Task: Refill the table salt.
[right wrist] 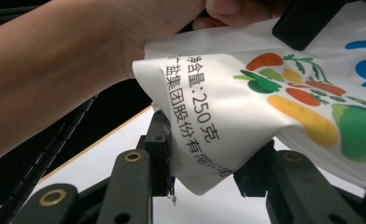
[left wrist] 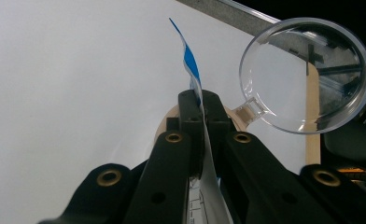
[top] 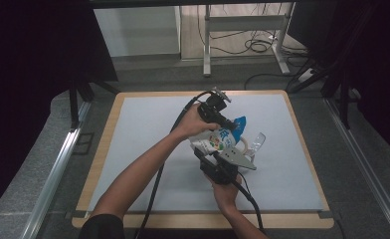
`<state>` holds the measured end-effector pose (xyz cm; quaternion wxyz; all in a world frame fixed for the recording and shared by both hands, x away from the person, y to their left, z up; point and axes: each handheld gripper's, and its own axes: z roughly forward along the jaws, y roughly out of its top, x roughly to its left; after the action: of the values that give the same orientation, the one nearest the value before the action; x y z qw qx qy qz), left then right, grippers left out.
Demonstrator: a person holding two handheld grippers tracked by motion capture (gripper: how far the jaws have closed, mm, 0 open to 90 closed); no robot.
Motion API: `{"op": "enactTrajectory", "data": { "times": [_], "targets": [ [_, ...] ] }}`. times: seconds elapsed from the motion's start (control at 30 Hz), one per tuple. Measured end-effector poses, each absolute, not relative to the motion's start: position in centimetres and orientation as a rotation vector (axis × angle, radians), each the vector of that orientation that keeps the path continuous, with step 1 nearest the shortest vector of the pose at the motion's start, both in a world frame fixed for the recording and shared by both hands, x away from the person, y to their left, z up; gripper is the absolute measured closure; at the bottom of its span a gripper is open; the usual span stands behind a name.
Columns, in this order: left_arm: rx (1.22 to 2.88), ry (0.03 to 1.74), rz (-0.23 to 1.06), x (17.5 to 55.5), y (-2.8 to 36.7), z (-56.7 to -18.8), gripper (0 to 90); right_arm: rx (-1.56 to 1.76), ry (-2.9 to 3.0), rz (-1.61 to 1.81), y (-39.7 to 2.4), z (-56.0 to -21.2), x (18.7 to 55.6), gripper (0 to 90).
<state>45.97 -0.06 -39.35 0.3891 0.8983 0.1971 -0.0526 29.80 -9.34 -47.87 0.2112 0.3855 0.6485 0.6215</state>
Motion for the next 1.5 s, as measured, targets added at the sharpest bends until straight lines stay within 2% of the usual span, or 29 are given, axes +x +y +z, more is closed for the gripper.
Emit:
{"op": "enactTrajectory", "data": {
  "times": [1.5],
  "targets": [
    [2.290,0.500,-0.142,46.24,-0.09,-39.60,90.0,1.082,1.797,1.728,-9.14,-47.83,30.08,64.2]
  ]
}}
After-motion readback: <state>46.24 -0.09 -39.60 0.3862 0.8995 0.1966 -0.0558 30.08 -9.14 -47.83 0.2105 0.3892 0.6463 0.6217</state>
